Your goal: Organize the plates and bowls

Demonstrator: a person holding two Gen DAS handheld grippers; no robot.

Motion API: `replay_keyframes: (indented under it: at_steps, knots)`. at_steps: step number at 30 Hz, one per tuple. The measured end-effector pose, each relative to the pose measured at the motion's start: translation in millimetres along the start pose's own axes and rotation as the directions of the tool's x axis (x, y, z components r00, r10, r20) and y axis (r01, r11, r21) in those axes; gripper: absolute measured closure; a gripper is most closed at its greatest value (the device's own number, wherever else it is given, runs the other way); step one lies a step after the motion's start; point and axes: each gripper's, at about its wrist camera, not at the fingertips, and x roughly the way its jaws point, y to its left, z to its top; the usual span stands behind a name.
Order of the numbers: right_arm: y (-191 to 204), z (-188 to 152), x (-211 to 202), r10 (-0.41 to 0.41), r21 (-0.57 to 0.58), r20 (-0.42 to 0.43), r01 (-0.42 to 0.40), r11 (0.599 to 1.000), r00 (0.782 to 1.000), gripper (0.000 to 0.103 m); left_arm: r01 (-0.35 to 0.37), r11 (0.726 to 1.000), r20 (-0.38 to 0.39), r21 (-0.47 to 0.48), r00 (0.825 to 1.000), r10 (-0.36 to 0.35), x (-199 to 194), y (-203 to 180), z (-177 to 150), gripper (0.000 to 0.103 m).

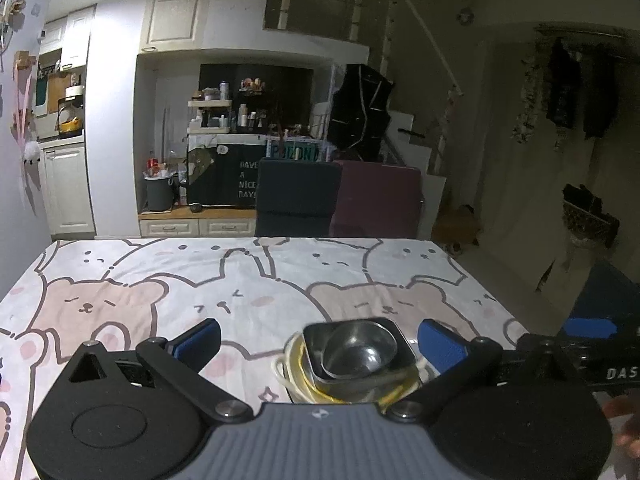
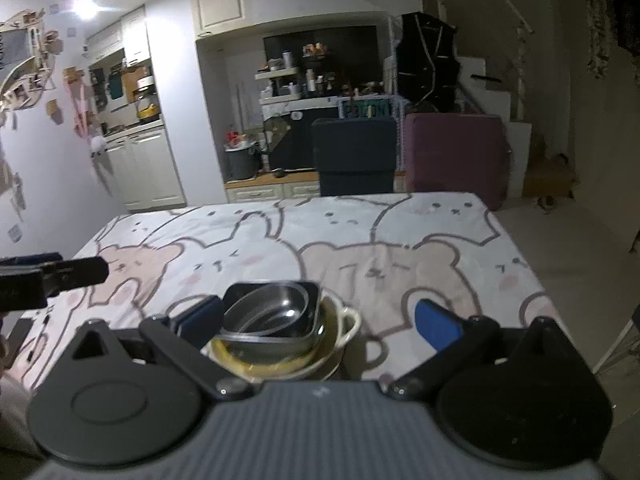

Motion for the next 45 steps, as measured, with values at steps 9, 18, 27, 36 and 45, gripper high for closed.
replay_keyframes:
  at_steps: [9,18,27,36,45]
  knots:
    - [10.9,-30.9,-22.3,-0.004,-0.044,0.014,0.004,0.999,1.0,0.0,-0.035,0.997,-0.004,0.071,0.999,0.035,-22.2,-16.0,-36.4,0.0]
    - [10.2,-51.2,-36.1,-0.027,-0.046,0.029,0.028,0.999,0.999,0.0,-0.065,0.996,0.006,0.069,0.998,0.065,-38.6,-11.3,-56.2,0.0]
    - [10.1,-61.9,-48.0,-0.037,-0.045,0.056,0.039,0.998,0.998,0.0,-0.087,0.994,-0.002,0.062,0.996,0.087,-47.7,-9.1,-74.2,0.0]
    - [12.2,-66.1,-49.1,-0.03,-0.052,0.069,0.034,0.998,0.997,0.001,-0.081,0.995,0.006,0.059,0.997,0.081,-52.7,-6.4,-79.0,0.0]
    - [11.7,-67.8,-48.7,-0.022,-0.045,0.075,0.026,0.999,0.997,0.001,-0.077,0.995,0.005,0.058,0.997,0.077,-53.2,-8.0,-79.5,0.0]
